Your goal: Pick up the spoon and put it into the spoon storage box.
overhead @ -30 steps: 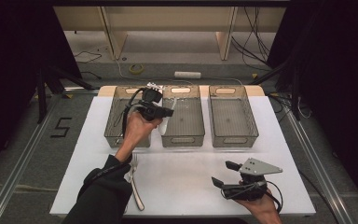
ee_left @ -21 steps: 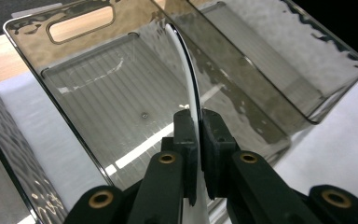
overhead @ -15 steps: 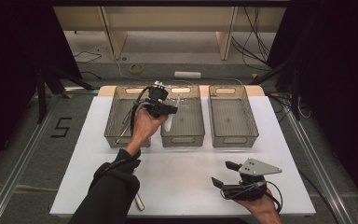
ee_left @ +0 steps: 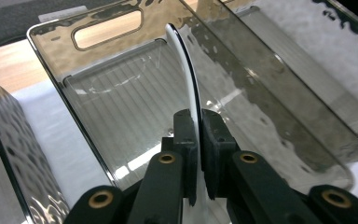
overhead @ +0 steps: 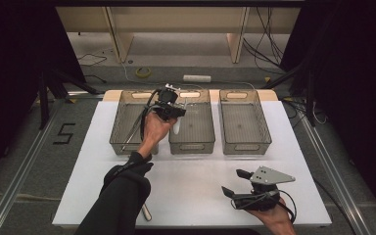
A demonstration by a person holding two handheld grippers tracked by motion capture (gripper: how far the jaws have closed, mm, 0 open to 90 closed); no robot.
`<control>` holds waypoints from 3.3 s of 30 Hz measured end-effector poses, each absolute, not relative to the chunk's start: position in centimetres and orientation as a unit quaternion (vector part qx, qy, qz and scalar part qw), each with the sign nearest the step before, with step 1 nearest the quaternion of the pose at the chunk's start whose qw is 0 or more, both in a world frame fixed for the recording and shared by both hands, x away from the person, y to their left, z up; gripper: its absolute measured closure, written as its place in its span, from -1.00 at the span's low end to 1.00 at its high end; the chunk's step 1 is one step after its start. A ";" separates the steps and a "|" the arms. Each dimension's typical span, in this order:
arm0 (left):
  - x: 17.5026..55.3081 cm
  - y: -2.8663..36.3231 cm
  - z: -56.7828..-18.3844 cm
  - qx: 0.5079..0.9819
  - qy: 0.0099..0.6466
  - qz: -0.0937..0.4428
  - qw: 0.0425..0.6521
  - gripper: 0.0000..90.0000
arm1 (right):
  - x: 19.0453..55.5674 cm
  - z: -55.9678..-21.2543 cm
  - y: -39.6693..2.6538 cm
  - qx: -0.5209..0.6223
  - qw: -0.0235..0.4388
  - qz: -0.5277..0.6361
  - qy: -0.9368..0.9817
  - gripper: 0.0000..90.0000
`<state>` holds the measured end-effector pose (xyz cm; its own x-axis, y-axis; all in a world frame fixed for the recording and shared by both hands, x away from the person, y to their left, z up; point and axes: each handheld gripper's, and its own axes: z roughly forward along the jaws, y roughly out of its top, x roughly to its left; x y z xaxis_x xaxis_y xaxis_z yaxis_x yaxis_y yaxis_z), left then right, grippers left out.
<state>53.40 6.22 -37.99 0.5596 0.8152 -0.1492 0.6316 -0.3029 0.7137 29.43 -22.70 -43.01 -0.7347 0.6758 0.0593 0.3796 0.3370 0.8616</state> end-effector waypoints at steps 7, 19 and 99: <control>53.8 6.0 -38.4 0.795 0.457 0.123 0.379 0.89 | 29.4 -43.0 -22.7 0.328 0.157 0.473 0.803 -0.45; 54.3 5.3 -39.2 0.792 0.465 0.118 0.377 0.87 | 29.4 -43.0 -22.7 0.327 0.155 0.471 0.804 -0.45; 35.9 12.4 -39.8 0.833 0.383 0.052 0.395 -0.53 | 29.3 -43.2 -22.6 0.329 0.160 0.465 0.806 -0.45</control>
